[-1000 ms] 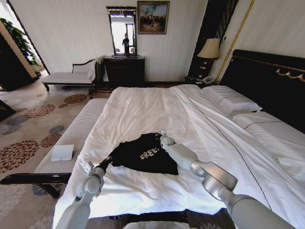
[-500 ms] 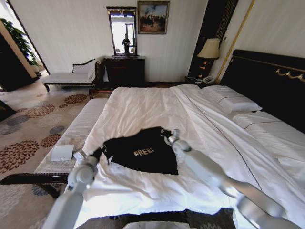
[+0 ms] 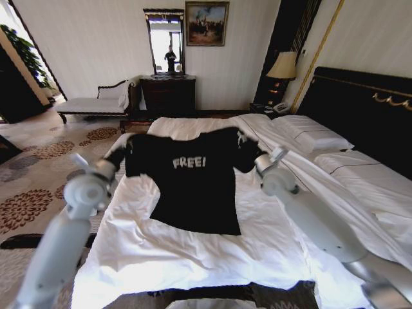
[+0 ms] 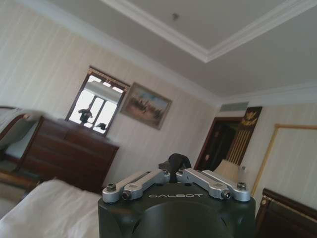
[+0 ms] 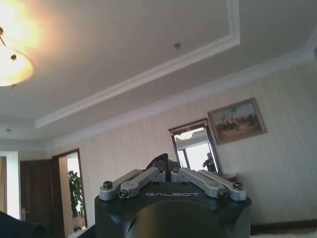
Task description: Fold the clothes on the bed.
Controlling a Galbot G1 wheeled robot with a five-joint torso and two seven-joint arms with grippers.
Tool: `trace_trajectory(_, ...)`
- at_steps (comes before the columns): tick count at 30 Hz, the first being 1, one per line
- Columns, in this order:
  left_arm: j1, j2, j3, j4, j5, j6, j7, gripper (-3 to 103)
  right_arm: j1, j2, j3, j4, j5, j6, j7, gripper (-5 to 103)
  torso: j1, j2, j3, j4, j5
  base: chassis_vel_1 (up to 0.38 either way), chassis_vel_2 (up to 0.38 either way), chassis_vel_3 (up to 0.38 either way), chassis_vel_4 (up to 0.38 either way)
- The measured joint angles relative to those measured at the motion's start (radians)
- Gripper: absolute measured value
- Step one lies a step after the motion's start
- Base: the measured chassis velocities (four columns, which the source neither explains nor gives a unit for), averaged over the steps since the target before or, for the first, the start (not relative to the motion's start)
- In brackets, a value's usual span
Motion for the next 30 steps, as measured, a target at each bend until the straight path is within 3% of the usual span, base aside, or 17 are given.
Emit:
trace_trajectory(3, -0.065, 0.04, 0.009, 0.003, -0.054, -0.002, -0.006, 0, 0.0, -0.039, 0.041, 0.048, 0.04, -0.002, 0.002, 0, 0.0, 0.0, 0.0, -0.0001, -0.0001, 0.0, 0.0, 0.0, 0.0)
trace_trajectory(7, -0.125, 0.103, -0.033, -0.031, -0.165, -0.005, -0.013, 0, -0.012, -0.136, 0.173, 0.136, 0.116, -0.005, -0.013, 0, 0.0, 0.0, 0.0, -0.0001, -0.0003, 0.0, 0.0, 0.0, 0.0)
trace_trajectory(13, -0.139, 0.172, -0.106, -0.073, -0.236, -0.015, -0.017, 0, -0.043, -0.241, 0.337, 0.165, 0.163, -0.002, -0.08, 0, 0.0, 0.0, 0.0, -0.0002, -0.0003, 0.0, 0.0, 0.0, 0.0)
trace_trajectory(16, -0.119, 0.195, -0.124, -0.089, -0.245, -0.017, -0.02, 0, -0.064, -0.262, 0.363, 0.179, 0.173, 0.001, -0.092, 0, 0.0, 0.0, 0.0, -0.0002, -0.0002, 0.0, 0.0, 0.0, 0.0)
trace_trajectory(20, -0.027, 0.214, -0.152, -0.159, -0.235, -0.018, -0.029, 0, -0.138, -0.263, 0.379, 0.222, 0.159, 0.006, -0.096, 0, 0.0, 0.0, 0.0, 0.0, -0.0003, 0.0, 0.0, 0.0, 0.0)
trace_trajectory(24, 0.201, 0.205, -0.261, -0.328, -0.206, -0.02, -0.037, 0, -0.335, -0.239, 0.418, 0.315, 0.112, 0.009, -0.088, 0, 0.0, 0.0, 0.0, 0.0001, 0.0001, 0.0, 0.0, 0.0, 0.0)
trace_trajectory(25, 0.201, 0.205, -0.261, -0.328, -0.206, -0.02, -0.037, 0, -0.335, -0.239, 0.418, 0.315, 0.112, 0.009, -0.088, 0, 0.0, 0.0, 0.0, 0.0001, 0.0001, 0.0, 0.0, 0.0, 0.0)
trace_trajectory(30, 0.462, 0.181, -0.528, -0.479, -0.277, -0.02, -0.027, 0, -0.607, -0.226, 0.631, 0.463, 0.129, -0.019, -0.062, 0, 0.0, 0.0, 0.0, -0.0002, -0.0006, 0.0, 0.0, 0.0, 0.0)
